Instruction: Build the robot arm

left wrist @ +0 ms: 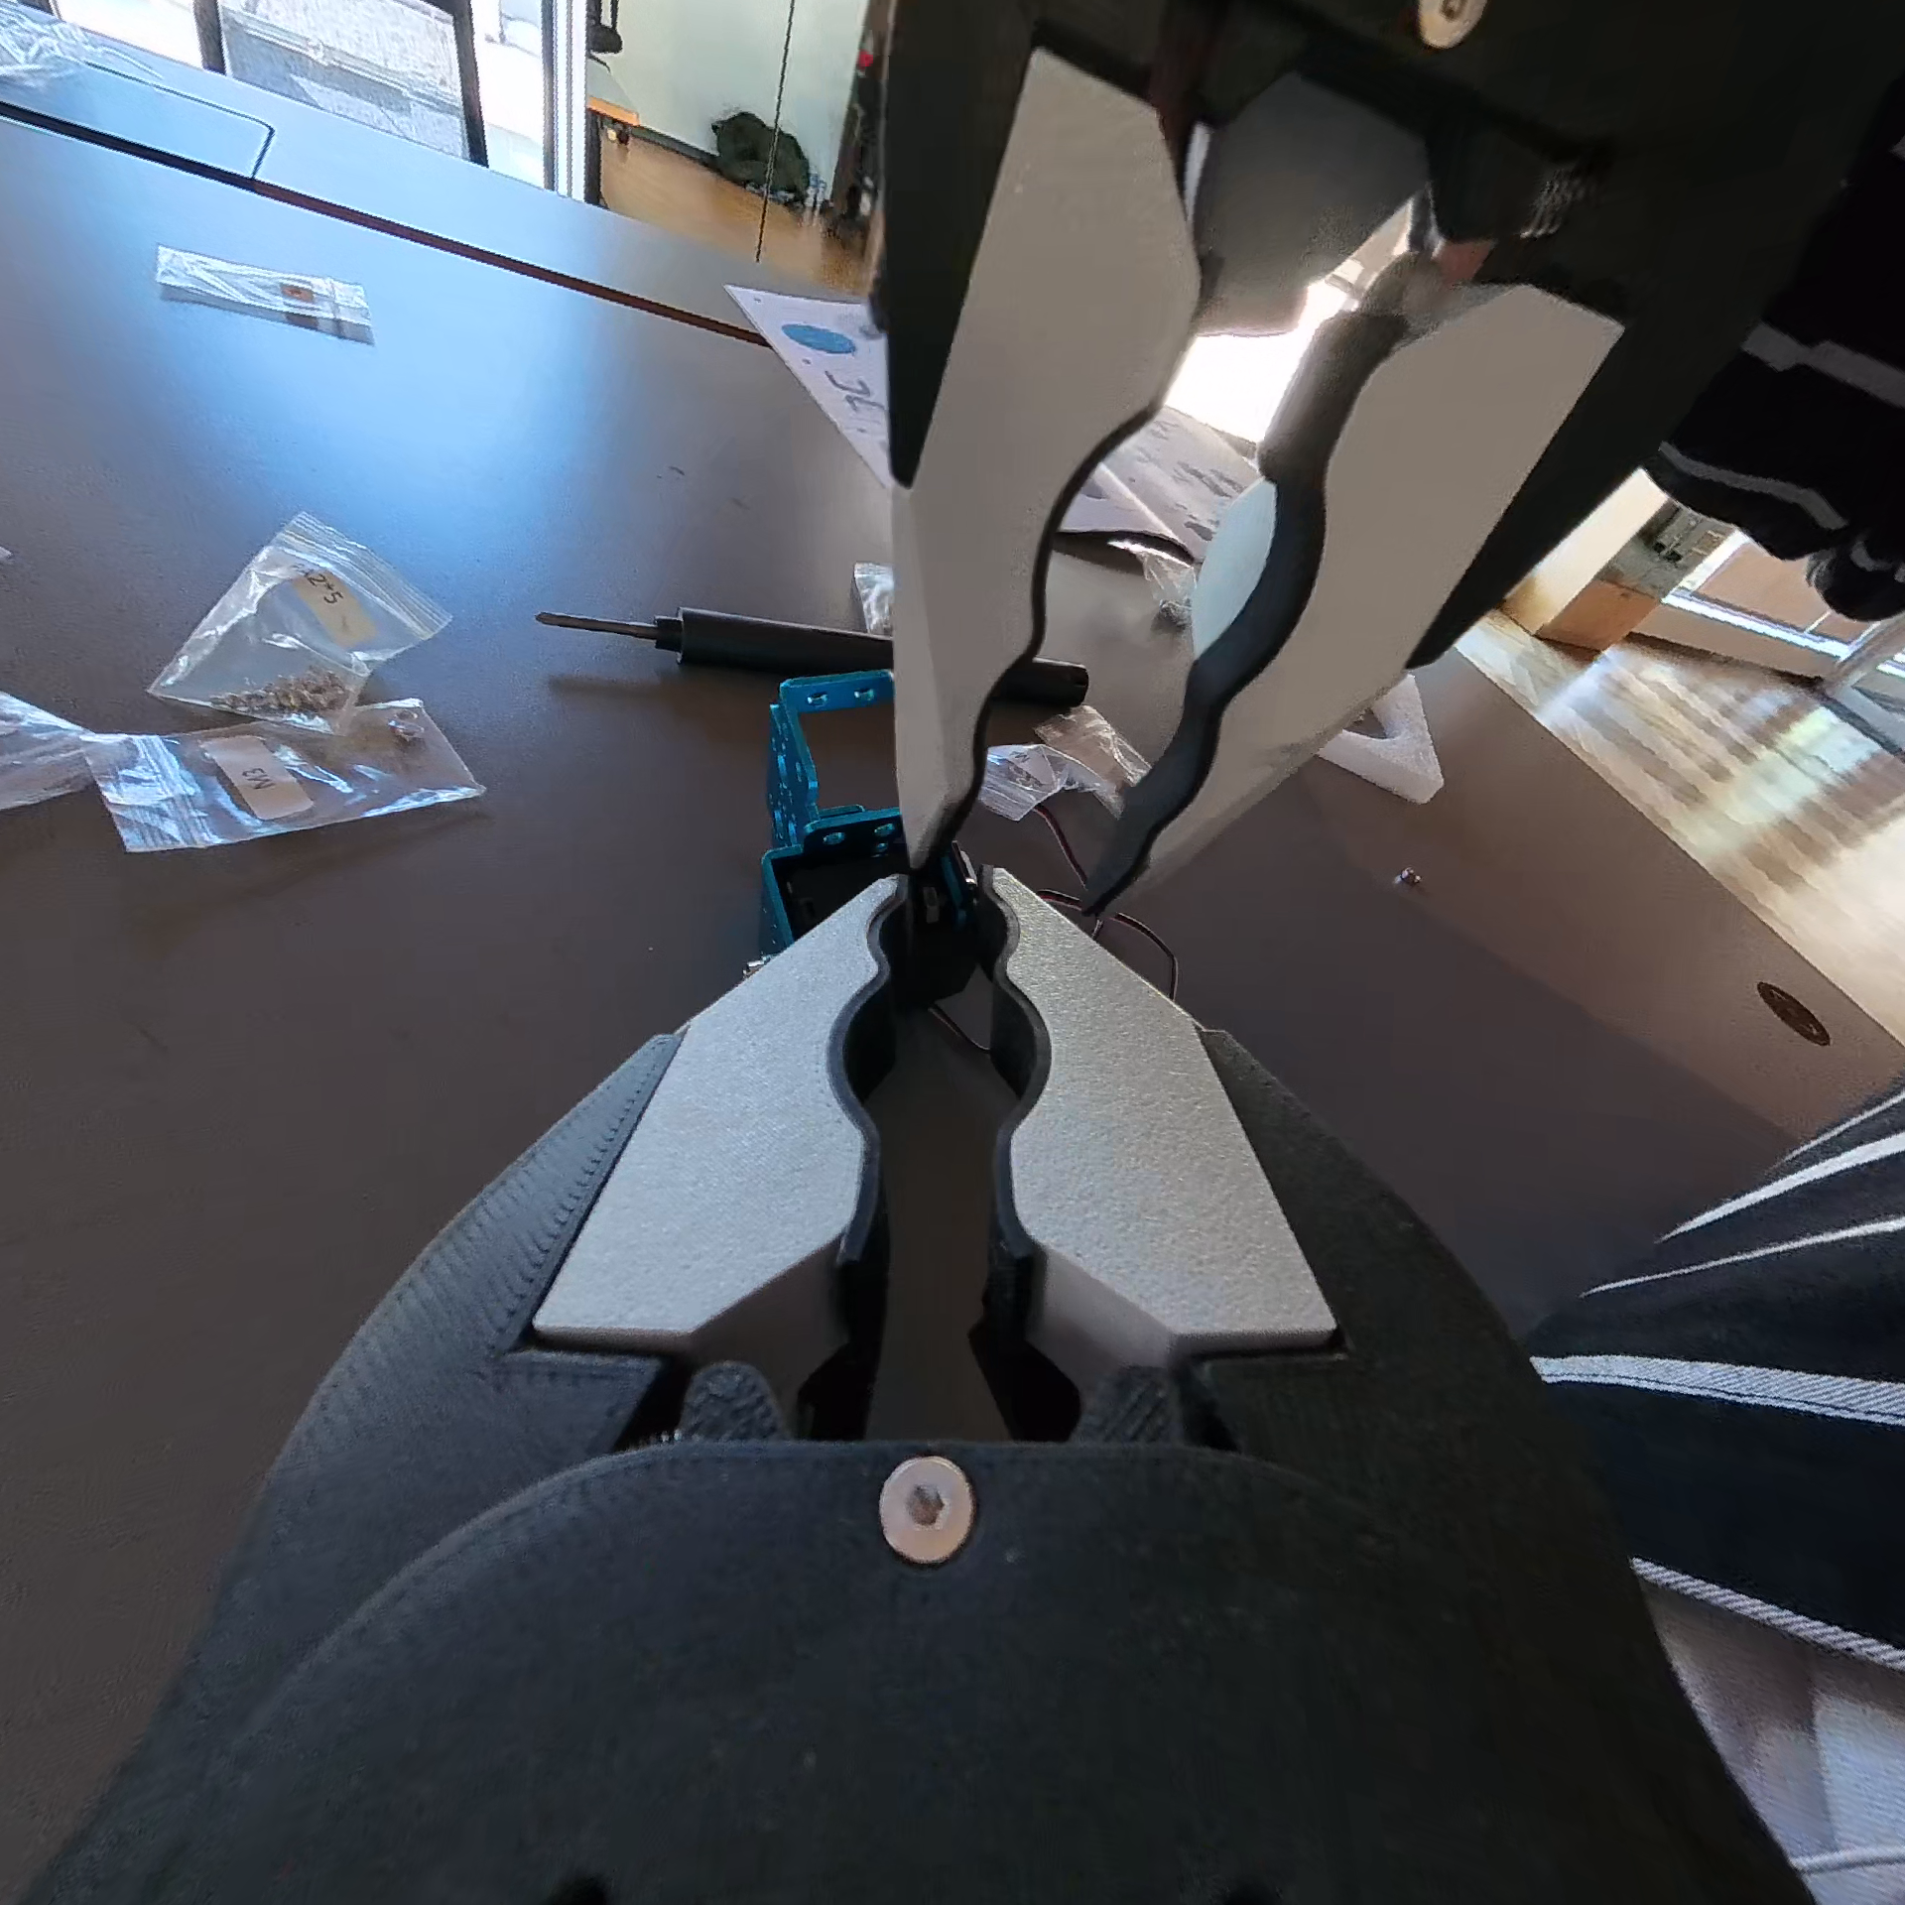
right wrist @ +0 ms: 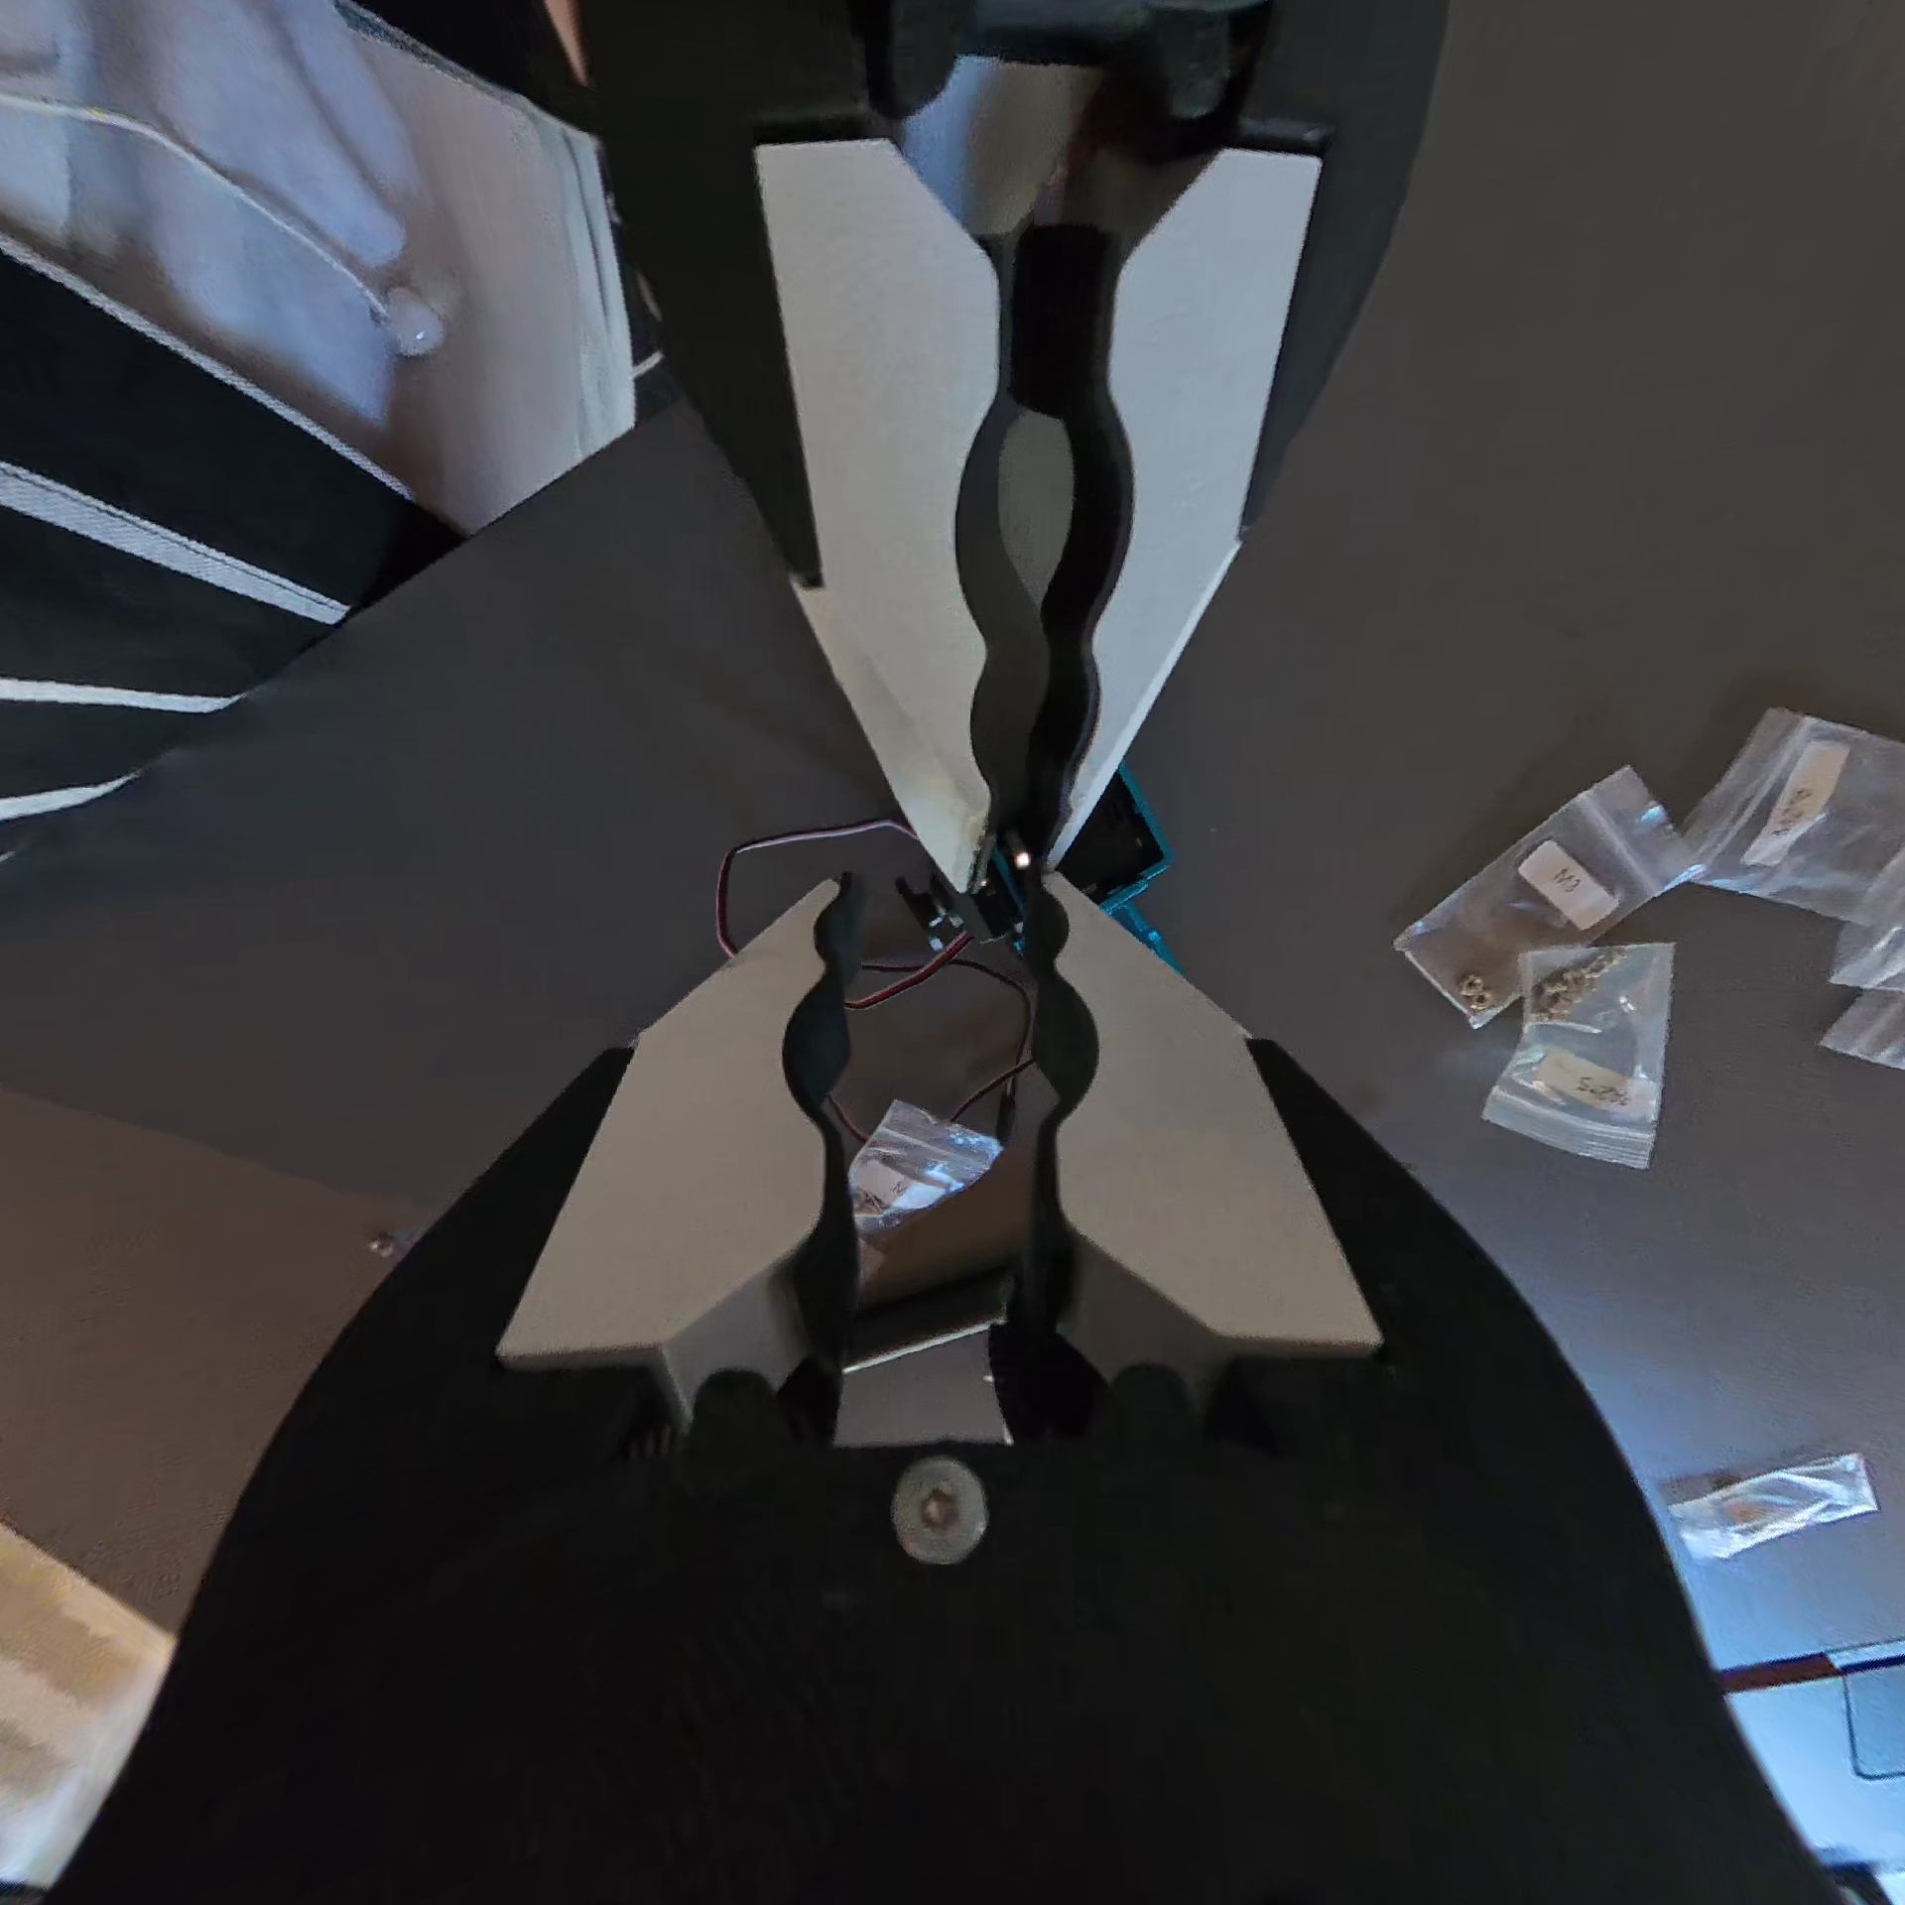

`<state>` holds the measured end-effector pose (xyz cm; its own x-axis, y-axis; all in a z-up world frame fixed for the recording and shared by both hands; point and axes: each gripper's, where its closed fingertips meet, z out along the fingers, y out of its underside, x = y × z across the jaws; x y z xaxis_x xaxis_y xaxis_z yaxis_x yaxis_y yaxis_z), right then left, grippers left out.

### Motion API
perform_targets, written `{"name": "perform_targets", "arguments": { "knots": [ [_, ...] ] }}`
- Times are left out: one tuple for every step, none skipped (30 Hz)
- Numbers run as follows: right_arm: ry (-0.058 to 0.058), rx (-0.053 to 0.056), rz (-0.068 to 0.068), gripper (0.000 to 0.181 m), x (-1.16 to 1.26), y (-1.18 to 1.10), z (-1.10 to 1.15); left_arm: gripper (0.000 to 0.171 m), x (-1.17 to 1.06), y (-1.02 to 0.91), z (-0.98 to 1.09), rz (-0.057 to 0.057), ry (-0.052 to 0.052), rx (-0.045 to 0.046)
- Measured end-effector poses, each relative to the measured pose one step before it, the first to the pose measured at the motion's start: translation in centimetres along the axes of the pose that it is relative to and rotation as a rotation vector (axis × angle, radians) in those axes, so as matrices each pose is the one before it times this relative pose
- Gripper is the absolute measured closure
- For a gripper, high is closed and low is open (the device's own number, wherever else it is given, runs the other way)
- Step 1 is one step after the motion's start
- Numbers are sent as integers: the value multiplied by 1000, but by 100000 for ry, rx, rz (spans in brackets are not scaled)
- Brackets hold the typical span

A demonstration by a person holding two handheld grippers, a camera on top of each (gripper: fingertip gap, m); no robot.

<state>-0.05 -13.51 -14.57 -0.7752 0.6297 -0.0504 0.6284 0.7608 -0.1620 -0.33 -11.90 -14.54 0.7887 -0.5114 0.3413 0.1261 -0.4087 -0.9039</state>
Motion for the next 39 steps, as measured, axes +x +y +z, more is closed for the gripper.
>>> {"name": "perform_targets", "arguments": {
  "knots": [
    [671, 382, -646, 151, -32, -16, -32, 162, -2, -8, 8, -100, 63, -10],
    [540, 616, -185, 151, -5, -70, -58, 162, -6, -2, 7, -36, -24, -13],
    [163, 1342, -95, 153, -17, -171, -71, 162, -9, 5, -8, 61, -70, -4],
    [-683, 1350, -325, 154, -159, -189, -46, 162, -13, -6, -4, 17, -29, 35],
    [-35, 269, -323, 155, -59, -57, 6, 162, -3, -4, 1, -126, 86, 43],
    [1059, -906, -244, 155, 132, 103, 54, 162, 13, 6, 3, -137, 139, -14],
    [1608, -599, -532, 155, 213, 49, 35, 162, -6, -7, 3, -40, 33, 14],
    [597, 384, -814, 155, 37, -97, -15, 162, -5, -15, 6, -2, -26, 11],
    [86, 337, -610, 155, -54, -97, -7, 162, -2, -1, -6, -33, 25, -2],
    [715, -387, -343, 156, 74, 15, 31, 162, -5, -6, 15, -86, 76, 41],
    [934, -1285, -480, 155, 79, 149, 76, 162, 0, -7, 8, -153, 135, 40],
    [1038, -1559, -708, 155, 38, 185, 115, 162, 2, -12, 9, -180, 149, -21],
    [1688, -1057, -1233, 155, 69, 68, 71, 162, -13, -7, 1, -99, 44, -25],
    [1899, -667, -1618, 155, 27, 3, -23, 162, -30, -12, -3, -45, 7, -4],
    [1921, -821, -1249, 155, 87, 95, -67, 162, -9, -12, -2, -57, 53, 36],
    [1348, -497, -234, 155, 95, 131, -75, 162, -8, -21, 8, -79, 89, 74],
    [197, 629, 758, 155, 7, 6, -46, 162, 9, -13, 18, -89, 90, 37],
    [-217, 1242, 878, 155, -30, -76, -3, 162, 4, 1, 17, 26, 58, -58],
    [-281, 1297, 215, 155, -78, -97, 14, 162, 3, 1, 24, 138, -31, -102],
    [-7, 791, -299, 155, -76, -82, 21, 162, -1, -12, 23, 157, -76, -74],
    [293, 383, -429, 155, -32, -69, -1, 162, -1, -12, 17, 30, 0, -29],
    [696, 93, -502, 155, 36, -41, 22, 162, -7, -10, 9, -53, 56, 5],
    [387, -217, -418, 155, -1, -2, 42, 162, -9, -14, 11, -21, 52, 32],
    [395, 208, -467, 155, 1, -76, 43, 162, -1, -1, 13, -7, 51, 43],
    [45, 1014, -514, 155, -74, -189, 14, 162, -1, 1, 0, 19, 85, 46],
    [367, 141, -263, 155, 2, -36, -6, 162, 10, -5, -3, 50, 63, 68],
    [-88, 398, 116, 155, -19, -48, -4, 162, 5, 7, -14, 21, 50, 65],
    [-73, 881, 386, 155, 14, -95, -20, 162, -6, 10, -10, 60, 34, 11],
    [-156, 1675, 500, 155, 26, -188, -38, 162, -6, 0, -7, 84, 51, -8],
    [-506, 1606, 729, 155, 17, -145, -25, 162, 7, -6, -4, 3, 104, 31],
    [-531, 1013, 886, 155, 48, -25, 1, 162, 11, 0, -5, -80, 82, 84],
    [-452, 383, 867, 155, 70, 105, 28, 162, -2, 9, -3, -36, 40, 85],
    [-581, 569, 721, 155, 36, 81, 15, 162, 6, -4, -4, 69, 38, 54],
    [-752, 1292, 585, 155, -28, -41, -30, 162, 1, 9, -15, 58, 44, 48],
    [-172, 1582, 813, 156, 97, -80, -82, 162, -2, 9, -15, -86, 31, 103],
    [102, 1440, 868, 156, 145, -43, -130, 162, -2, -1, -12, -187, 71, 134],
    [1047, 1224, 598, 156, 280, 7, -157, 162, 1, 5, -13, -113, 41, 135],
    [901, 471, 70, 156, 222, 137, -140, 162, -8, 6, -19, -42, -29, 154],
    [214, -234, -123, 156, 64, 239, -103, 162, 8, -1, -16, -76, -10, 148]
  ]
}}
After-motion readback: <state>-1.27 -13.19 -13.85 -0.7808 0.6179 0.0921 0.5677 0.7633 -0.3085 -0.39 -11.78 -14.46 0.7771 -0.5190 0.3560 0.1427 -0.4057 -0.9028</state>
